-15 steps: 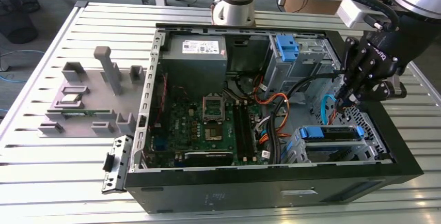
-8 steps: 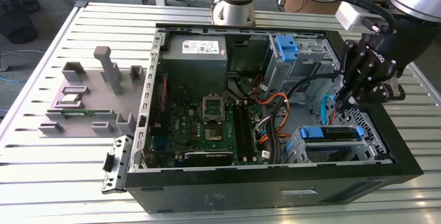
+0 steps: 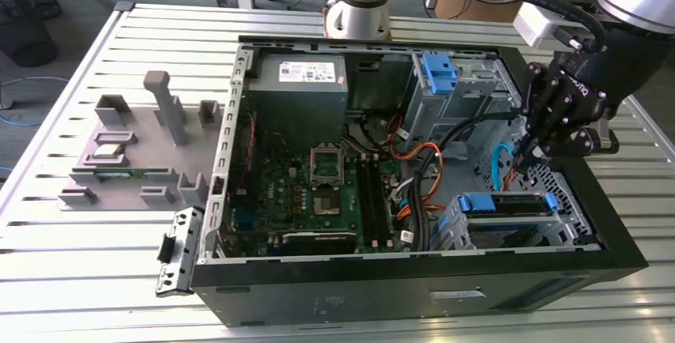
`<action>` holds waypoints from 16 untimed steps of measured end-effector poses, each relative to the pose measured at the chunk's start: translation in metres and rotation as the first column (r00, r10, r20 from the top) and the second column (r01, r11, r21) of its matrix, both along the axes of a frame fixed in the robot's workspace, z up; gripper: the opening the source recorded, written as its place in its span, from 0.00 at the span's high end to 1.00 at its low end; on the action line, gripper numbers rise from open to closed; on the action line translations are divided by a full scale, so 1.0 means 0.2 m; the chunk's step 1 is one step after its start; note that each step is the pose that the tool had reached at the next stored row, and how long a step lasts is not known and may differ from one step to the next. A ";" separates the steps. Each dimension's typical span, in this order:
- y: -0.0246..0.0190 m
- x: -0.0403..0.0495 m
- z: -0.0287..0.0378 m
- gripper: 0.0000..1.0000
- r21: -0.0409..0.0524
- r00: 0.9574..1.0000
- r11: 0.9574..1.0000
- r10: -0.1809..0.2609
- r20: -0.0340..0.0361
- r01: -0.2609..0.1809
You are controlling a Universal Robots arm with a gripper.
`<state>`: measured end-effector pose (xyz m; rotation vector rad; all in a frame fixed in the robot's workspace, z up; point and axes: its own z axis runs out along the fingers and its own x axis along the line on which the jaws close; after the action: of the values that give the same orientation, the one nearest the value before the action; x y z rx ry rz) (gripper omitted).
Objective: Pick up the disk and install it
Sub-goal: 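Insert the first disk wire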
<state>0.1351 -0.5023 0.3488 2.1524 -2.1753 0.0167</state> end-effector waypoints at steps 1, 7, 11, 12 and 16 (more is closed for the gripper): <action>0.000 0.000 0.000 0.83 0.000 1.000 1.000 0.000 0.000 0.000; 0.000 0.000 0.000 0.84 0.000 1.000 1.000 0.000 0.000 0.000; 0.000 0.000 0.000 0.84 -0.001 1.000 1.000 0.000 0.000 0.000; 0.000 -0.001 0.000 0.84 -0.001 1.000 1.000 0.000 0.000 0.000; -0.002 -0.020 -0.003 0.84 0.000 1.000 1.000 0.005 0.007 -0.005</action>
<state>0.1312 -0.5026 0.3482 2.1612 -2.1733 0.0245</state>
